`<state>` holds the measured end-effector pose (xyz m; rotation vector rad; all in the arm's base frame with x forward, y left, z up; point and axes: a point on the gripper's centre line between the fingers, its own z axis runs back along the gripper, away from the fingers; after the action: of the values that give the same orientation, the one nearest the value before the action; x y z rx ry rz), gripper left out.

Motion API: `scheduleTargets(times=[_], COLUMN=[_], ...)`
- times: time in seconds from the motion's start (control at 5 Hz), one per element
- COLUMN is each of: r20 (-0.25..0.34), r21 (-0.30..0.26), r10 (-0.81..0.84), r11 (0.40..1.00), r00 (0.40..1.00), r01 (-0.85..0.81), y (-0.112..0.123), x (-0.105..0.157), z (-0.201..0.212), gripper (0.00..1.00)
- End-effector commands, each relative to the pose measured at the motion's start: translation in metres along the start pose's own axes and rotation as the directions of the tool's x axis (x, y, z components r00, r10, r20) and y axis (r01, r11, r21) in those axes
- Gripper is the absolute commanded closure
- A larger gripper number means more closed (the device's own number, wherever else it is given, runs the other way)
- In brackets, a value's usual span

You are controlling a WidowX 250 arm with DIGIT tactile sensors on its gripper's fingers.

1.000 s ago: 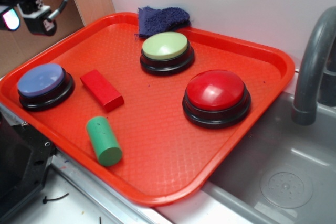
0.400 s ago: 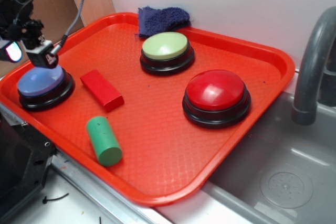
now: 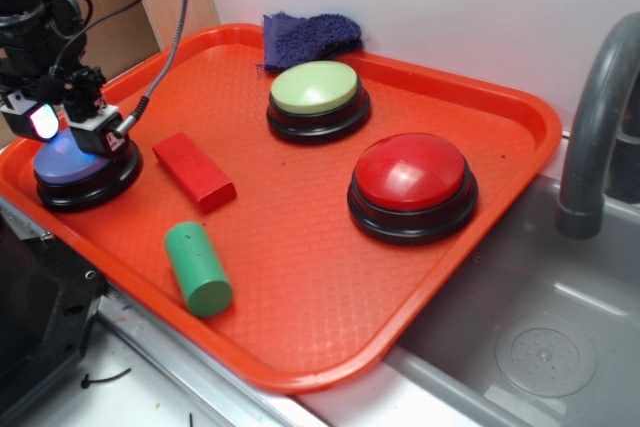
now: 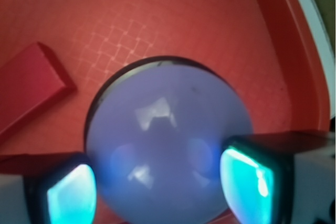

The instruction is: Push the purple button.

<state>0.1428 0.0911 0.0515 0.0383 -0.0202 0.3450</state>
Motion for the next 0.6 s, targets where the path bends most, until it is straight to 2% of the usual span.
scheduleTargets(times=[0.0,0.2,0.4], r20=[0.015,0.023,0.055], r21=[-0.008,-0.010,-0.018], r10=[-0.056,-0.083,-0.083], r11=[0.998,0.996,0.996], r00=[0.998,0.996,0.995], r01=[0.056,0.083,0.084], y=[-0.002,-0.015,-0.020], x=[0.007,0.012,0.018], z=[0.001,0.015,0.041], gripper=[0.00,0.00,0.00])
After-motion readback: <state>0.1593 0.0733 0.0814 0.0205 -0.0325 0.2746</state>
